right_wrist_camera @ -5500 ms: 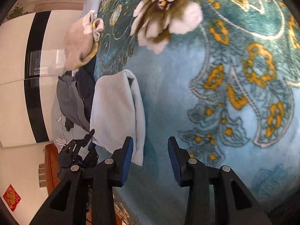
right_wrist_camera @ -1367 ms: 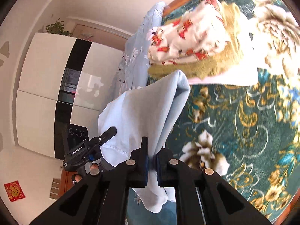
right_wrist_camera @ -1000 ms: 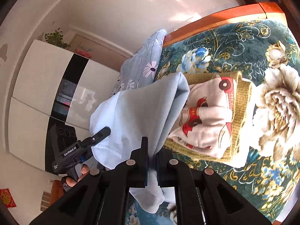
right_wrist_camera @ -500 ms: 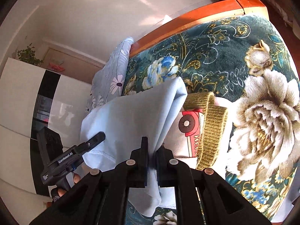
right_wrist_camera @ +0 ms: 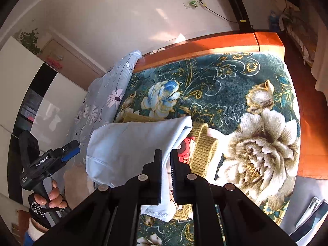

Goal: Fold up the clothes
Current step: 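Carry the lifted shirt with both grippers over the stack of folded clothes, then lower the shirt onto the clothes stack and open both grippers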

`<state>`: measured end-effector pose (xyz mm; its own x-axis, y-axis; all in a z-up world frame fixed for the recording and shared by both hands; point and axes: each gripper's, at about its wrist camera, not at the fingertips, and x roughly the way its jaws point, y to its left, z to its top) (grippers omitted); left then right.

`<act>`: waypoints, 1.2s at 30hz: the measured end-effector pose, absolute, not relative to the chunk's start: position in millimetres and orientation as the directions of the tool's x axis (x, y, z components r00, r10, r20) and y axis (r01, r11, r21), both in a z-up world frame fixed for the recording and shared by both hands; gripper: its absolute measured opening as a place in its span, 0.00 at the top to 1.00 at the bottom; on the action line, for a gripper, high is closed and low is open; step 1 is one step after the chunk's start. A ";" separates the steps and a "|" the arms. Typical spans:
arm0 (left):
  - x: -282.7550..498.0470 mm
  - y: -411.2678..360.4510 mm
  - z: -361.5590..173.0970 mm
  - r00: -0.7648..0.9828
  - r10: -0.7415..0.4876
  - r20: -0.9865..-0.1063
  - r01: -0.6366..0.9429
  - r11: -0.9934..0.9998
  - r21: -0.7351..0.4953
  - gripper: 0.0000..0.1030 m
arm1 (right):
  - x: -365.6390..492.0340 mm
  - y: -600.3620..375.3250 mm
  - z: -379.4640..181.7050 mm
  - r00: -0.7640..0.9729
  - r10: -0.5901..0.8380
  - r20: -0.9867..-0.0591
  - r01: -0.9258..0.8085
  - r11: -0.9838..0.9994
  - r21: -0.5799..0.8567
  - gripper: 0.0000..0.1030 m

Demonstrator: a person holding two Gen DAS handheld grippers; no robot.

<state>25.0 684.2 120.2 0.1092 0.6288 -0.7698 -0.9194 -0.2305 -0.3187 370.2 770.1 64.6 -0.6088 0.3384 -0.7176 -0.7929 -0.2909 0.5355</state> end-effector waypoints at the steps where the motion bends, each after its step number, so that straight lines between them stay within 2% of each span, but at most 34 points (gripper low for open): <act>1: 35.1 683.0 119.2 0.119 0.628 -0.769 -0.929 -0.203 -0.309 0.44 | 362.5 766.8 68.1 -0.615 0.335 -0.714 -0.787 -0.308 0.534 0.90; 8: 63.3 677.4 60.7 0.056 0.513 -0.856 -0.973 -0.164 -0.162 0.44 | 308.6 726.9 49.3 -0.622 0.248 -0.742 -0.756 -0.439 0.486 0.90; 11: 54.4 676.5 37.4 0.094 0.486 -0.869 -0.946 -0.228 -0.230 0.44 | 313.4 714.1 28.4 -0.587 0.253 -0.769 -0.779 -0.433 0.453 0.90; 14: 50.1 676.9 37.9 0.118 0.499 -0.859 -0.918 -0.274 -0.285 0.44 | 321.1 714.5 10.7 -0.571 0.242 -0.785 -0.799 -0.384 0.463 0.93; 20: 64.5 657.0 61.0 0.144 0.556 -0.818 -0.926 -0.217 -0.310 0.44 | 326.2 698.4 29.0 -0.585 0.287 -0.758 -0.790 -0.413 0.453 0.93; 25: 82.2 641.4 54.4 0.138 0.562 -0.815 -0.931 -0.208 -0.301 0.36 | 323.5 664.2 31.6 -0.595 0.287 -0.751 -0.770 -0.471 0.431 0.92; 29: 93.1 633.2 44.2 0.110 0.555 -0.825 -0.945 -0.199 -0.260 0.25 | 309.8 651.9 16.3 -0.576 0.250 -0.778 -0.770 -0.486 0.414 0.91; 30: 95.3 631.2 41.9 0.101 0.551 -0.828 -0.948 -0.199 -0.248 0.23 | 307.1 650.9 12.7 -0.568 0.248 -0.785 -0.773 -0.487 0.405 0.86; 31: 96.5 629.3 39.7 0.086 0.547 -0.833 -0.950 -0.206 -0.234 0.20 | 304.4 649.9 9.2 -0.559 0.245 -0.792 -0.777 -0.488 0.397 0.74; 34: 97.8 625.3 33.2 0.043 0.528 -0.848 -0.953 -0.234 -0.194 0.09 | 300.4 650.6 1.1 -0.540 0.251 -0.803 -0.790 -0.480 0.381 0.48; 36: 95.6 622.4 29.8 0.041 0.527 -0.849 -0.948 -0.249 -0.200 0.06 | 298.0 651.2 -3.3 -0.516 0.258 -0.817 -0.803 -0.477 0.357 0.40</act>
